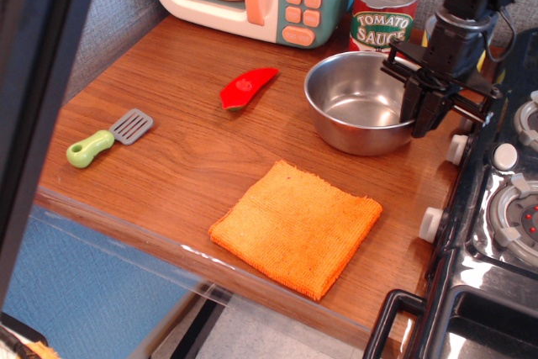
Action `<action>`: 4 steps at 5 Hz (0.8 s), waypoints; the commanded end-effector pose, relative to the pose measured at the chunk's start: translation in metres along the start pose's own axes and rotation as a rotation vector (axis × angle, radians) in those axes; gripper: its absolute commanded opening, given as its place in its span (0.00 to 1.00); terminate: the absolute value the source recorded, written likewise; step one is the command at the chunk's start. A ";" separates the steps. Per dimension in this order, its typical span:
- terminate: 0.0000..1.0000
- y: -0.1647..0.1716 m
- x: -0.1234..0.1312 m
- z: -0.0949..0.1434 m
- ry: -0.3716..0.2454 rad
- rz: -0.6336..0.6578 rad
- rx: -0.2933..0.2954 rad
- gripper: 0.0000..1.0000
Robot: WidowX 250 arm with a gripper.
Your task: Move the pan above the orange cloth
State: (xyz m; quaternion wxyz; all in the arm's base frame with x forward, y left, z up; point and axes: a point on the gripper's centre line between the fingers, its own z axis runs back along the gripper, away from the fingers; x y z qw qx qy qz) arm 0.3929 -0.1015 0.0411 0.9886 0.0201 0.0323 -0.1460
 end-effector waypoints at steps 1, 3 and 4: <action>0.00 0.011 -0.018 0.028 -0.083 0.022 -0.028 1.00; 0.00 0.028 -0.050 0.103 -0.284 0.056 -0.129 1.00; 0.00 0.052 -0.072 0.111 -0.276 0.131 -0.122 1.00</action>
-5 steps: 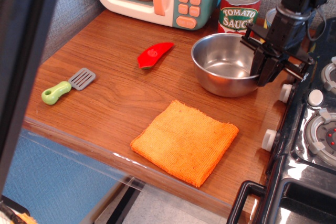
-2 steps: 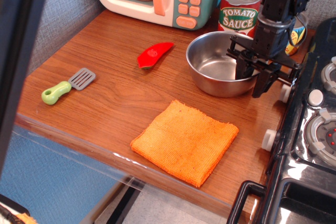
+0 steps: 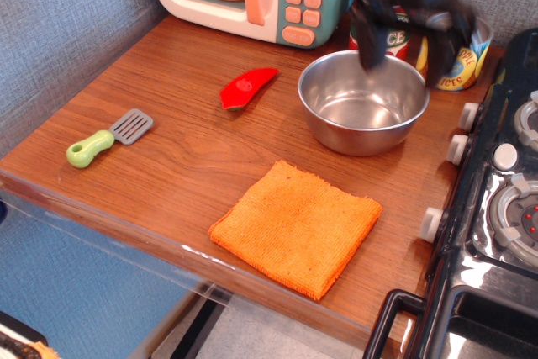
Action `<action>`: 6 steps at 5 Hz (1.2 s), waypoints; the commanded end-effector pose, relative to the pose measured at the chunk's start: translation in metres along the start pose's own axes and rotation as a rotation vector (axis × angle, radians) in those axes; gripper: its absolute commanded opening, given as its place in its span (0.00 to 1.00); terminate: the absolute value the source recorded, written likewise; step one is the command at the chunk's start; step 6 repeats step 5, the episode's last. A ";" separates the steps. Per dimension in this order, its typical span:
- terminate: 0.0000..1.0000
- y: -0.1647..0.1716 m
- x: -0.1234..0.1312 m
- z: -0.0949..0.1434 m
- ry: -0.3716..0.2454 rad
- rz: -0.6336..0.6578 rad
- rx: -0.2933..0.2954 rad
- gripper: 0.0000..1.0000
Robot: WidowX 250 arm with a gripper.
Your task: Move the pan above the orange cloth
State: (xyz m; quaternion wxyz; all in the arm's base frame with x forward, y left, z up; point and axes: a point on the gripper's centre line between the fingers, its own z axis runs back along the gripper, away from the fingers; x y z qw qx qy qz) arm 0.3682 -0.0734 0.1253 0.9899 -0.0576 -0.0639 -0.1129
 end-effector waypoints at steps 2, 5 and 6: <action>0.00 0.055 -0.042 0.018 0.012 0.064 0.090 1.00; 1.00 0.059 -0.048 0.012 0.035 0.068 0.137 1.00; 1.00 0.059 -0.048 0.012 0.035 0.068 0.137 1.00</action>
